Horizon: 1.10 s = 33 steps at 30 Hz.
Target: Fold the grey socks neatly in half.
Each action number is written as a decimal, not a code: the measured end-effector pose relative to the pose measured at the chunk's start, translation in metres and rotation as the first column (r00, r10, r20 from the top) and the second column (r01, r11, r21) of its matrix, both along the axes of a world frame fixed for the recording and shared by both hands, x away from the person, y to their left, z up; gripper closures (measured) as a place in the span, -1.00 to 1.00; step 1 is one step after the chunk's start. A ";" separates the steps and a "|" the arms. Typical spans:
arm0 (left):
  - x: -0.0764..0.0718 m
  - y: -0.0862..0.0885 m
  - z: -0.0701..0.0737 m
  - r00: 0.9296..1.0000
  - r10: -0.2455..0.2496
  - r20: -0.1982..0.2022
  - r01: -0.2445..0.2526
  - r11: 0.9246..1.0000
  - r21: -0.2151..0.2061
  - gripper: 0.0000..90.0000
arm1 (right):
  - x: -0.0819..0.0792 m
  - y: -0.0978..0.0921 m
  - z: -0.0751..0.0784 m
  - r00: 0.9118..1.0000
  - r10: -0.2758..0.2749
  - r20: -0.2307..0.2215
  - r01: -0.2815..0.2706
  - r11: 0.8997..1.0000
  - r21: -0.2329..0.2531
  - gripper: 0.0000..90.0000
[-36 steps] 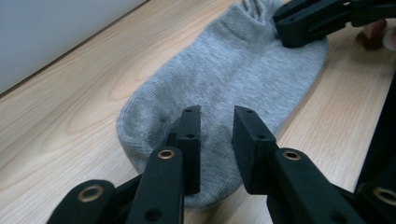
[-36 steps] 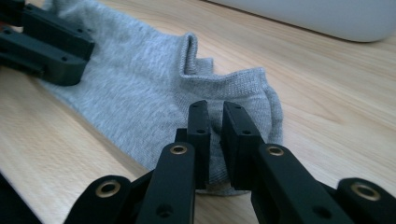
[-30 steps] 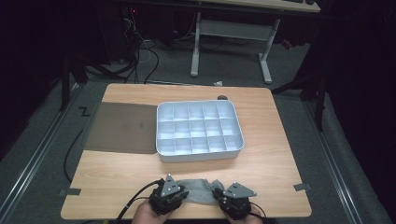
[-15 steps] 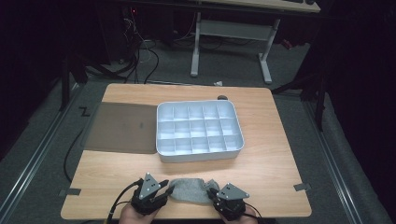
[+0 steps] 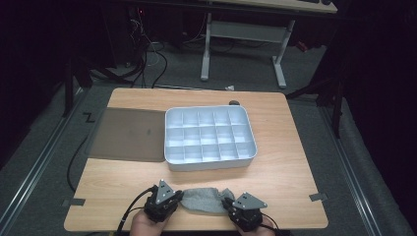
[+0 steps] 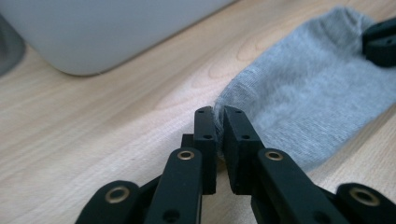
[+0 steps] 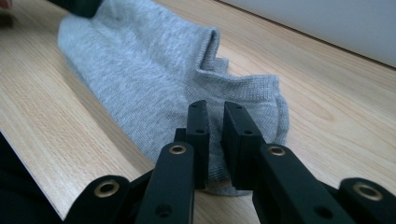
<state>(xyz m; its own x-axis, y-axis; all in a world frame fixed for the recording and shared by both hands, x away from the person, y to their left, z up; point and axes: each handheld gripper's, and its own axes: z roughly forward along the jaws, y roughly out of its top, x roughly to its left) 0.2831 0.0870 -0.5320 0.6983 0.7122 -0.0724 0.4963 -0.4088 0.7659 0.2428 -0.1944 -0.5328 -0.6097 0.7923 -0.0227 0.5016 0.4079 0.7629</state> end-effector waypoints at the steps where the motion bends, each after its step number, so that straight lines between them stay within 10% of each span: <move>1: 0.000 -0.002 -0.001 1.000 -0.008 -0.002 0.008 1.000 0.002 0.86 | 0.000 -0.002 0.000 1.000 -0.004 0.000 0.004 1.000 0.002 0.81; 9: -0.006 -0.011 0.001 0.998 -0.059 -0.014 0.059 0.998 -0.015 0.71 | 0.002 -0.028 0.011 0.995 -0.096 -0.004 0.096 0.988 0.119 0.44; 16: -0.014 -0.012 0.008 0.997 -0.066 0.039 0.068 0.996 -0.056 0.44 | 0.010 -0.043 0.005 0.984 -0.146 -0.098 0.162 0.972 0.172 0.11; 33: -0.016 -0.025 -0.001 0.995 -0.100 0.030 0.100 0.995 -0.006 0.46 | 0.004 -0.038 -0.002 0.979 -0.171 -0.108 0.185 0.971 0.148 0.42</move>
<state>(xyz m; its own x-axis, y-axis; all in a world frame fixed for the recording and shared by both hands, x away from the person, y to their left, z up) 0.2675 0.0619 -0.5326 0.7681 0.6379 -0.0554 0.4298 -0.4496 0.7830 0.2472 -0.2328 -0.5345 -0.4520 0.8774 0.1605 0.6276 0.1850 0.7562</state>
